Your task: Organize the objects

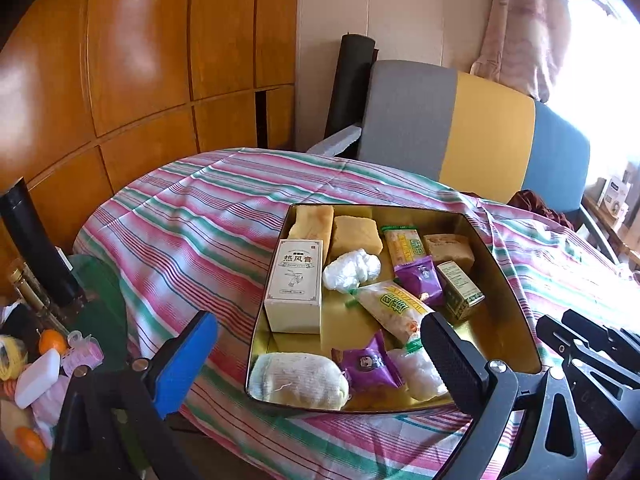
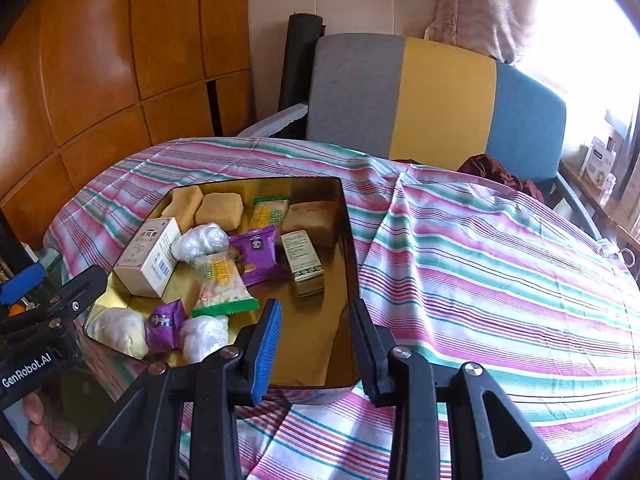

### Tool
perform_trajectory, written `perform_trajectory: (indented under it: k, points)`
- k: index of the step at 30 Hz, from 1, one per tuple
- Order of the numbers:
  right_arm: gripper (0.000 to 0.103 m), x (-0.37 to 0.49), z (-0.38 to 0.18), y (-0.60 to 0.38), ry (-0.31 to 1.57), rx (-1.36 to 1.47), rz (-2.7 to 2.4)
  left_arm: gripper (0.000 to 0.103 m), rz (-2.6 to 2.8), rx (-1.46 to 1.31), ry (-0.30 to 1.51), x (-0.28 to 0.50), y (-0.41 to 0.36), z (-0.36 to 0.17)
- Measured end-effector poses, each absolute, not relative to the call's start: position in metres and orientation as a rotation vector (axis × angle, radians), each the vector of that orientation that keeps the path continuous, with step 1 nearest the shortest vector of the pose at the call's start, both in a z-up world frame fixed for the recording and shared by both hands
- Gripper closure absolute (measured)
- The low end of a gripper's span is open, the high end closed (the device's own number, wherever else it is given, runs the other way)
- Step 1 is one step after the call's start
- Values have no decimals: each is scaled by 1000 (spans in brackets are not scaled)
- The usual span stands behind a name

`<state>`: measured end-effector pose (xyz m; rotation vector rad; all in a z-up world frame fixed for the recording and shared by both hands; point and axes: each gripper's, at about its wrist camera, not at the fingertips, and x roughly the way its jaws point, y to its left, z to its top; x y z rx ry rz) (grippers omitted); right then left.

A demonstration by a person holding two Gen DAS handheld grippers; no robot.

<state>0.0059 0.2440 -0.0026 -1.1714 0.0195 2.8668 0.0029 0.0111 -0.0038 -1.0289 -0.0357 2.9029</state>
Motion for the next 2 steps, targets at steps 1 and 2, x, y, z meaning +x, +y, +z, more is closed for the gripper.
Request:
perform_trajectory:
  k: [1,2]
  points:
    - [68,6,-3,243,19,-1170,2868,1,2900,-1030,-39,3,11,-4]
    - [68,5,-2,242,18,-1168,2869,1,2897,-1036,-36,2,11,-5]
